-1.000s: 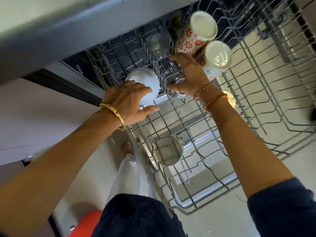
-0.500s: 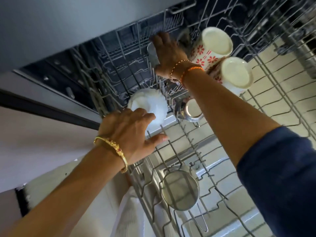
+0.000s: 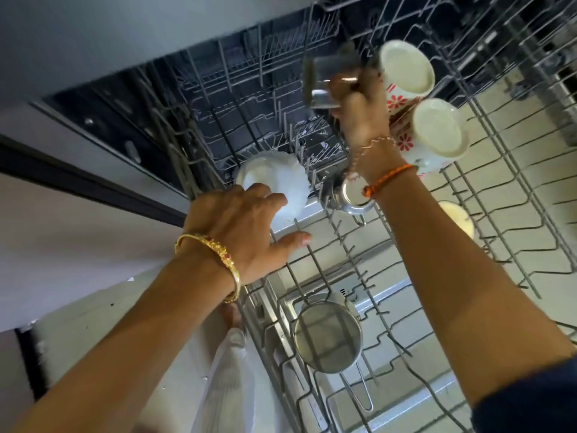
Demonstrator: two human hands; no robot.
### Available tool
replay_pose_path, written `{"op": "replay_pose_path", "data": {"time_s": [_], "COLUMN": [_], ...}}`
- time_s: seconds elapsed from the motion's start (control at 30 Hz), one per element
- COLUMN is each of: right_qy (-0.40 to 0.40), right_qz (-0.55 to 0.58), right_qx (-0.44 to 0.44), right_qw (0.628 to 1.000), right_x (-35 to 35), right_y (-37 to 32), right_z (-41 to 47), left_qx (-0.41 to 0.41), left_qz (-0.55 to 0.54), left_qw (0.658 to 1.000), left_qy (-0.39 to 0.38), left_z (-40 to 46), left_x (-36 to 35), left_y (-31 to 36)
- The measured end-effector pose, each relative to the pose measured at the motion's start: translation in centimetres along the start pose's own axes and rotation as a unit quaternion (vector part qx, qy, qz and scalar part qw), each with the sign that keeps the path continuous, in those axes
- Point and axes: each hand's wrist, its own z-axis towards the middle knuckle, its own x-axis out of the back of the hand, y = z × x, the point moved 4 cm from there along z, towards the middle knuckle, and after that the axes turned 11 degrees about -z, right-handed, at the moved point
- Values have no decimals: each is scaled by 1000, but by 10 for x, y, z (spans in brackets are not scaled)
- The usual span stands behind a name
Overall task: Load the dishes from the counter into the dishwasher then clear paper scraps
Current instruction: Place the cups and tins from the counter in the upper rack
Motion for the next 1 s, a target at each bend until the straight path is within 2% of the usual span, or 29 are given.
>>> {"op": "replay_pose_path", "data": {"time_s": [0.03, 0.1, 0.17, 0.27, 0.47, 0.57, 0.77, 0.9, 1.0], "right_qy": [-4, -46, -102, -154, -80, -100, -185, -210, -221], "right_qz": [114, 173, 149, 73, -62, -27, -73, -112, -201], "right_qx": [-58, -157, -150, -75, 6, -77, -165, -178, -159], "right_qw": [992, 971, 972, 983, 995, 992, 966, 955, 941], "right_x": [5, 12, 16, 11, 9, 11, 2, 4, 4], "right_y": [4, 7, 7, 3, 1, -2, 3, 13, 18], "right_z": [-3, -11, -18, -26, -30, -25, -27, -20, -12], "left_qx": [-2, -3, -5, -5, -3, 3, 7, -6, -8], "left_qz": [0, -8, -11, -4, 8, 9, -5, 2, 3], "left_qw": [1000, 1000, 1000, 1000, 1000, 1000, 1000, 1000, 1000], "left_qy": [1, 5, 11, 10, 1, -9, -1, 11, 15], "left_z": [0, 0, -1, -1, -2, -2, -1, 0, 0], "left_x": [0, 1, 2, 2, 1, 0, 0, -1, -1], "left_y": [0, 1, 1, 2, 0, 0, 1, 1, 0]}}
